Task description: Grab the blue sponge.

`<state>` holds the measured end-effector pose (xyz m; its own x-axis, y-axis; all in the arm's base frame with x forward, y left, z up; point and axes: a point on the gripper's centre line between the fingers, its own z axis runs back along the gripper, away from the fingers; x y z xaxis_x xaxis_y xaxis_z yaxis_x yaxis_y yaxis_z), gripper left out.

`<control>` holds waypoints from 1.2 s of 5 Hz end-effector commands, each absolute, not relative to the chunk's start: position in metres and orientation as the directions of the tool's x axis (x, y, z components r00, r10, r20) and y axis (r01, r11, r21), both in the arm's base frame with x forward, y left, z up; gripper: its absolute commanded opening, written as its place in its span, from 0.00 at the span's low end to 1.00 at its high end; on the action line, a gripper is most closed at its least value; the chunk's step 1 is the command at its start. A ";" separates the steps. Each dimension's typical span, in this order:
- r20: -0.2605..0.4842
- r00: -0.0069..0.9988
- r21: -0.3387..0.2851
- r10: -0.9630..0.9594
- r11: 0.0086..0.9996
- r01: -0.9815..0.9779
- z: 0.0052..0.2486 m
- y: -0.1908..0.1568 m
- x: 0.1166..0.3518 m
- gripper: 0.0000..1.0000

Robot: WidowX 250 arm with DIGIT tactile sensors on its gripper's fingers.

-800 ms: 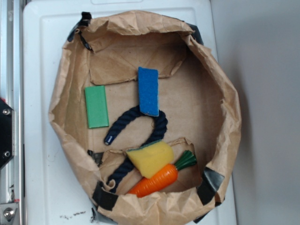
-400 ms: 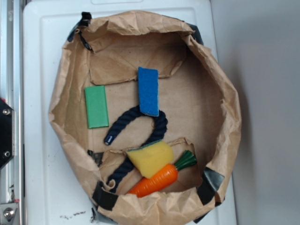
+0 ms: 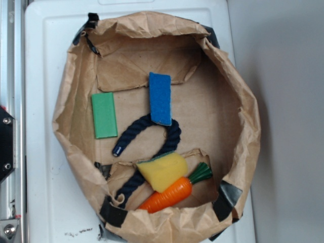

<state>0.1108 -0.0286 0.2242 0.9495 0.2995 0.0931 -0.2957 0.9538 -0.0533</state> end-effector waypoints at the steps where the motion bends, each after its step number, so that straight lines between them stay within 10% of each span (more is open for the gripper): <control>1: 0.052 0.907 -0.068 0.419 0.907 -0.415 0.206 -0.021 0.157 1.00; 6: -0.001 0.818 -0.131 0.575 0.811 -0.570 0.174 0.020 0.262 1.00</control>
